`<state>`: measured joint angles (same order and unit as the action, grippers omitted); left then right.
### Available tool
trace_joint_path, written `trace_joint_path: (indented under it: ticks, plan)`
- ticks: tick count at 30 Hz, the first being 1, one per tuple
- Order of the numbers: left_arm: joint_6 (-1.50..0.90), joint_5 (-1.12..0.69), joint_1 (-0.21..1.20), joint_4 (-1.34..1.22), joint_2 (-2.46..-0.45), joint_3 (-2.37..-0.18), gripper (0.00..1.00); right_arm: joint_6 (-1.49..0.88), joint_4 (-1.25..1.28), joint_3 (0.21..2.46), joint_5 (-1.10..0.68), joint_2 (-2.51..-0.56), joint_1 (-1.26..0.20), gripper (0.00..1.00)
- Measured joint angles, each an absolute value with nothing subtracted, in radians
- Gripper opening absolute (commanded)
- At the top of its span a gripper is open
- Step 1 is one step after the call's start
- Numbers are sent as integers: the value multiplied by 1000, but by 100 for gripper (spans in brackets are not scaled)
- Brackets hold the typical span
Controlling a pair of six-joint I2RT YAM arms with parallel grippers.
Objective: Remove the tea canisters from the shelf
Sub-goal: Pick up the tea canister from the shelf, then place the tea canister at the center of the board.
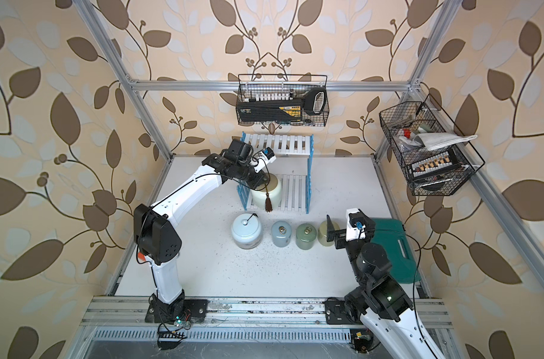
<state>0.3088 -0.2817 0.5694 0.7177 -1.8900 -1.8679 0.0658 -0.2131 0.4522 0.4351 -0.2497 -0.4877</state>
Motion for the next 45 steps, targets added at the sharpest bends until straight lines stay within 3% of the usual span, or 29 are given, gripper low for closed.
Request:
trace_joint_path:
  ticks: [9, 23, 45]
  plan:
    - [319, -289, 569, 809, -1831, -1966, 0, 69, -213, 451, 438, -251, -488, 99]
    - [374, -315, 535, 1010, -1617, -1949, 0, 69, -213, 451, 438, -260, -487, 99]
    - [409, -393, 270, 1087, -1222, -1510, 0, 69, -212, 451, 438, -276, -482, 99]
